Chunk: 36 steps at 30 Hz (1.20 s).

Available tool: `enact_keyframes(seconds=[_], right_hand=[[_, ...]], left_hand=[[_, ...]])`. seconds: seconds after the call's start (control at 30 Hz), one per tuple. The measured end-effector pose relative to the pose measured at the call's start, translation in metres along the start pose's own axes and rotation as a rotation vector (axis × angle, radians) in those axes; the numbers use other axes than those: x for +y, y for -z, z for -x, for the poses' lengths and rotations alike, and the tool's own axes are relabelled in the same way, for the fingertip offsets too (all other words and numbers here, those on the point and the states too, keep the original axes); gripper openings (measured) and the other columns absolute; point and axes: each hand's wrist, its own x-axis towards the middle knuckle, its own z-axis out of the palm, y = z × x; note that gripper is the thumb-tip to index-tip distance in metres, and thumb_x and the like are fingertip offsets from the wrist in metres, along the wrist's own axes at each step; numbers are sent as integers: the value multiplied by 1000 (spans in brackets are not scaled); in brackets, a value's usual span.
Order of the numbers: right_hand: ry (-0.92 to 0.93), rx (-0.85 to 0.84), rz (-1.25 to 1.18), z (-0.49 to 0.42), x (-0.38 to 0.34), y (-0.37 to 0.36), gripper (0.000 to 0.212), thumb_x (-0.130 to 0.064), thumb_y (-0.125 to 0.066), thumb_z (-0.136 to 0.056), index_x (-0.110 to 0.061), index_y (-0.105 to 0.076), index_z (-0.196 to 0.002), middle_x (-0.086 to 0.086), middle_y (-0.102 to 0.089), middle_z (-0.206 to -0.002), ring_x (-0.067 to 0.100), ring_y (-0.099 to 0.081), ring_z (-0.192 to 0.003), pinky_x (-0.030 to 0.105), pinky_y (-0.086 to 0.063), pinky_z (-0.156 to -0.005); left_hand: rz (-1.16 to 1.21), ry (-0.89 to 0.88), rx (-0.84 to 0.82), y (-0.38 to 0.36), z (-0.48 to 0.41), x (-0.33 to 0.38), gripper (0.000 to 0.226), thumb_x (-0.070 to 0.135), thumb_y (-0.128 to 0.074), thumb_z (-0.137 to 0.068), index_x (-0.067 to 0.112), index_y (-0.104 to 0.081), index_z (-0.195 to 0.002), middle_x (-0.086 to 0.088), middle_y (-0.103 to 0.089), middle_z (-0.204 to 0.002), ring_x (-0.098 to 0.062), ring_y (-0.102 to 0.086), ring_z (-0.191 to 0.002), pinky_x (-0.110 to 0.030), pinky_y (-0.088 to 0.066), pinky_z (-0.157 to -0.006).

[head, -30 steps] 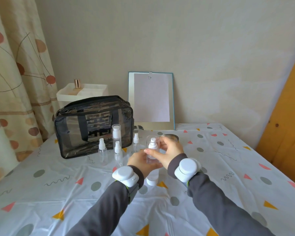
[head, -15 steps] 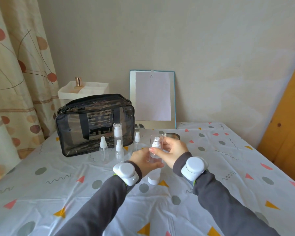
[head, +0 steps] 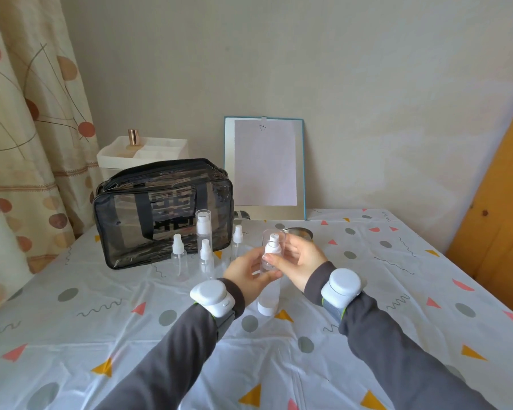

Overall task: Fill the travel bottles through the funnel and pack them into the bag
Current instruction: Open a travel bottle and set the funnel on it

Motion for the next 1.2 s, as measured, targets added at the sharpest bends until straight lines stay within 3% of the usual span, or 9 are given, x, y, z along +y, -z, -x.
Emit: enact_keyframes(seconds=[0.27,0.4,0.47,0.57,0.7,0.93,1.2], right_hand=[[14,-2,-49,1,1,0,34,-15,-72,-78,-26,-57,-106,-7,-65,-102,8,-62,-100,18,-47,-91],[-7,18,-42,-1,0,-1,31,-20,-75,-75,-32,-57,-97,-10,-66,-98,9,-63,-100,27,-47,-95],[-43,71,-24,-2,-2,-4,33,-31,-79,-68,-32,-61,-96,-9,-68,-96,10,-63,-97,29,-48,-93],[-67,205,157,-4,-3,-11,40,-48,-76,-65,-30,-63,-99,-9,-64,-95,12,-61,-91,27,-48,-85],[-6,262,330,-5,-6,-15,43,-47,-74,-69,-20,-64,-100,-4,-57,-89,18,-59,-86,27,-47,-80],[-27,296,389,-2,-3,-10,42,-46,-73,-70,-11,-63,-91,5,-66,-87,23,-62,-84,35,-51,-80],[-53,261,315,1,-8,-10,34,-42,-73,-71,-19,-66,-94,0,-68,-88,19,-63,-87,32,-50,-83]], left_hand=[[-9,-21,27,0,1,0,33,18,-69,-81,14,-59,-113,-1,-66,-108,-12,-60,-106,-20,-43,-95],[-45,32,56,-3,0,1,36,24,-69,-81,14,-58,-114,-1,-65,-111,-13,-59,-106,-28,-45,-97],[-48,55,101,-7,2,1,26,26,-69,-80,21,-58,-103,4,-65,-101,-11,-60,-98,-26,-47,-90],[-35,120,224,-14,3,4,25,31,-70,-77,30,-58,-98,13,-60,-89,-4,-58,-83,-18,-43,-76],[-157,205,333,-18,1,4,36,37,-68,-76,23,-61,-108,7,-64,-98,-11,-60,-90,-21,-43,-77],[-285,178,284,-20,-5,9,30,36,-61,-80,20,-61,-105,0,-68,-100,-18,-62,-94,-25,-47,-77],[-223,119,259,-14,-1,13,22,33,-66,-78,22,-63,-97,4,-68,-88,-15,-64,-88,-21,-46,-74]])
